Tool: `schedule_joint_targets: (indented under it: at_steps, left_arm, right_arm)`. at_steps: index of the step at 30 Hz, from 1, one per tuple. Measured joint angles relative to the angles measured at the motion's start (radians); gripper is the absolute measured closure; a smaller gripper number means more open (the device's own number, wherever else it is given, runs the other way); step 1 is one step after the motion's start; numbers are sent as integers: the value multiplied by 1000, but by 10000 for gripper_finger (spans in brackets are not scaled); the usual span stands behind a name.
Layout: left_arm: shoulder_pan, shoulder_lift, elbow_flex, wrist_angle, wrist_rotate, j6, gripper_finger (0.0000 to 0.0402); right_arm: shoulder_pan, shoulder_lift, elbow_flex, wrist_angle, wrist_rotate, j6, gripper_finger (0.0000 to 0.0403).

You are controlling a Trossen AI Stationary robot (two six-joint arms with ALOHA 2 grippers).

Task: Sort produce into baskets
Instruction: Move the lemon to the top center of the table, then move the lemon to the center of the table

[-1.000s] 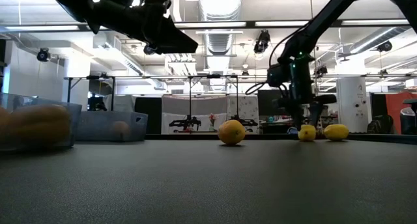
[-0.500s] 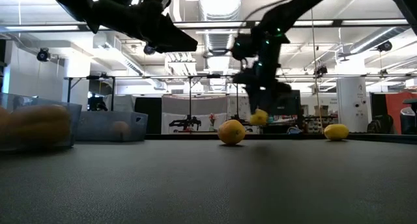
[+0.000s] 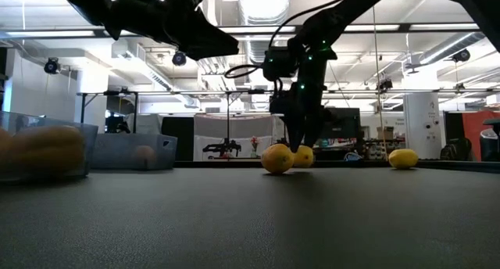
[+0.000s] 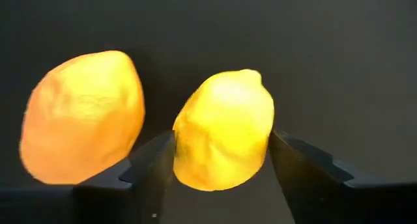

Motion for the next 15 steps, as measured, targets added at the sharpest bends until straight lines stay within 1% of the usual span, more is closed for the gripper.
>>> schedule_joint_targets:
  at_steps: [6,8,11,13,15]
  left_arm:
    - [0,0,-2,0,0,-8,170]
    - [0,0,-2,1,-2,-21,170]
    - [3,0,-2,0,-33,-32,170]
    - [3,0,-2,-4,-62,-28,170]
    - [4,0,-3,-6,-84,-16,170]
  right_arm:
    - [-5,-5,0,0,1,9,99]
    - [-6,-12,13,-24,0,9,80]
    - [-14,-23,82,-108,22,-1,57]
    - [-28,-25,152,-209,68,-15,47]
    - [-44,-26,223,-303,128,-65,41]
